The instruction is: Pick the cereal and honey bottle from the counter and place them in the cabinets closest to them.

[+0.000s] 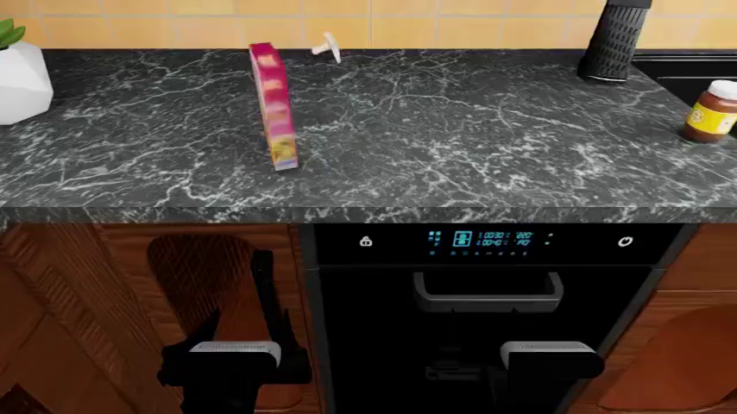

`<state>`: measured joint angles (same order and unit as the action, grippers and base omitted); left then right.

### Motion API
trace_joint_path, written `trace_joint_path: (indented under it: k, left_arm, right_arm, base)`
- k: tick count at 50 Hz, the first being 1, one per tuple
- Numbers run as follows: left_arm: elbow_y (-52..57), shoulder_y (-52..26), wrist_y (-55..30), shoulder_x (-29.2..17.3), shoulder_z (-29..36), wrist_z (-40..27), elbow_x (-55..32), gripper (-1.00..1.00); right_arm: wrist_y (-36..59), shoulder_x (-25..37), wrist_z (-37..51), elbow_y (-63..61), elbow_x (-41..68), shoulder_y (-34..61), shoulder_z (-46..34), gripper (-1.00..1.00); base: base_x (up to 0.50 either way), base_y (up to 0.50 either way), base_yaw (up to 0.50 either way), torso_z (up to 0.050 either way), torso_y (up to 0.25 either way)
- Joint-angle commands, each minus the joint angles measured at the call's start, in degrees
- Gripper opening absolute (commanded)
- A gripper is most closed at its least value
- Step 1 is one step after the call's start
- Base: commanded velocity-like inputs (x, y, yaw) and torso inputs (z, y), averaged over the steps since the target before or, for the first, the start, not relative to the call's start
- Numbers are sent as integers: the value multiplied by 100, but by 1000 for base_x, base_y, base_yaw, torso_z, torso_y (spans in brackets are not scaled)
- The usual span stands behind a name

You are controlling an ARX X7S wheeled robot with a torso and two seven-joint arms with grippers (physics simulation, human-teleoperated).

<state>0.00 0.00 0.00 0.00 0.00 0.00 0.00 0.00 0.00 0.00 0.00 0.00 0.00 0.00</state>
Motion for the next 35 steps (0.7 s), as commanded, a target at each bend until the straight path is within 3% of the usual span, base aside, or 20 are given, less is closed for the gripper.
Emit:
trace_joint_path:
  k: [1, 9, 13, 22, 30, 35]
  left_arm:
    - [44, 27, 12, -93, 123, -102, -70, 100]
    - [425, 229, 198, -313, 249, -145, -256, 100]
    - [1699, 256, -646, -456, 211, -33, -689, 100]
    - [3638, -742, -2458, -733, -214, -380, -1456, 100]
    - [4373, -1465, -3131, -969, -203, -507, -1654, 100]
    - [4514, -1405, -3191, -1152, -58, -419, -1612, 100]
  right_arm:
    - [39, 90, 48, -34, 168, 0, -112, 100]
    - [347, 256, 151, -649, 412, -145, -309, 100]
    - [1359, 422, 136, -2059, 545, -192, -431, 100]
    - [3356, 638, 315, -4178, 813, 797, -381, 100]
    - [4300, 621, 407, -4964, 1242, 1426, -175, 100]
    - [4502, 643, 413, -5061, 1380, 1423, -192, 100]
  base:
    - [0, 0, 0, 0, 0]
    - [0, 0, 0, 28, 0]
    - [0, 0, 0, 50, 0]
    - [0, 0, 0, 50, 0]
    - [0, 0, 0, 50, 0]
    - [5, 100, 0, 36, 0]
